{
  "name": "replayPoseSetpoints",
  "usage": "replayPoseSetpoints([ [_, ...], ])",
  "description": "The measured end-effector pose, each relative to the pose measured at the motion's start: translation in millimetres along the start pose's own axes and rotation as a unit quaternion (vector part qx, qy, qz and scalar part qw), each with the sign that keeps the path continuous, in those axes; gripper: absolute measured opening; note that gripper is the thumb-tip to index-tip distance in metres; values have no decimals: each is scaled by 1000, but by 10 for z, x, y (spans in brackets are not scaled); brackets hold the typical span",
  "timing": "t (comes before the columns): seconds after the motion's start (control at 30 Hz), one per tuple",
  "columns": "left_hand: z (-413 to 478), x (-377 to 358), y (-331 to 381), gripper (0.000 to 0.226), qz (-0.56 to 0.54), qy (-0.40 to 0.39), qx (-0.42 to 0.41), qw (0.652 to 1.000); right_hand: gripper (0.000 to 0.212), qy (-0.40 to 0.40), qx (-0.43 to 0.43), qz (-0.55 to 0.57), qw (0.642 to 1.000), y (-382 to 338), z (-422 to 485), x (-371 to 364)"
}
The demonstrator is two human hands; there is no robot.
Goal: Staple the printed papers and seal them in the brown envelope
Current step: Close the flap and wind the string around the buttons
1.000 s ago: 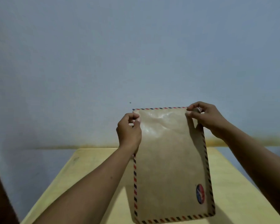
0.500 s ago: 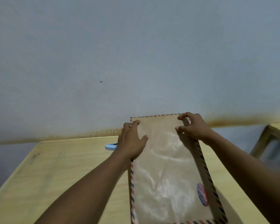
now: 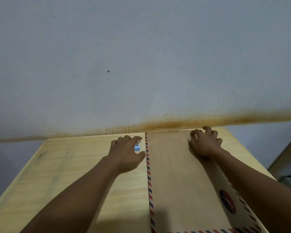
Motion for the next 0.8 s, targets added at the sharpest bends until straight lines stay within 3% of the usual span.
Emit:
replayPoseSetpoints([
  [0.1, -47, 98, -119, 65, 36, -6, 6, 999, 52, 31, 79, -12, 996, -170, -238, 48],
  [0.23, -138, 195, -201, 40, 49, 18, 26, 998, 61, -73, 176, -45, 981, -466, -824, -17],
  [0.33, -290, 248, -193, 47, 32, 13, 58, 998, 65, -89, 218, -46, 971, -582, -1085, -157],
  [0.8, -904, 138, -125, 64, -8, 59, 93, 994, 67, -64, 203, -36, 976, -781, -949, -395],
])
Point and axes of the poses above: each hand's wrist, its own z-axis towards the middle knuckle, its own x-axis out of the back of the hand, y = z × x, the point moved 1 cm from there along z, towards the middle knuckle, and after that the axes turned 3 degrees about y, right-handed, at the moved point
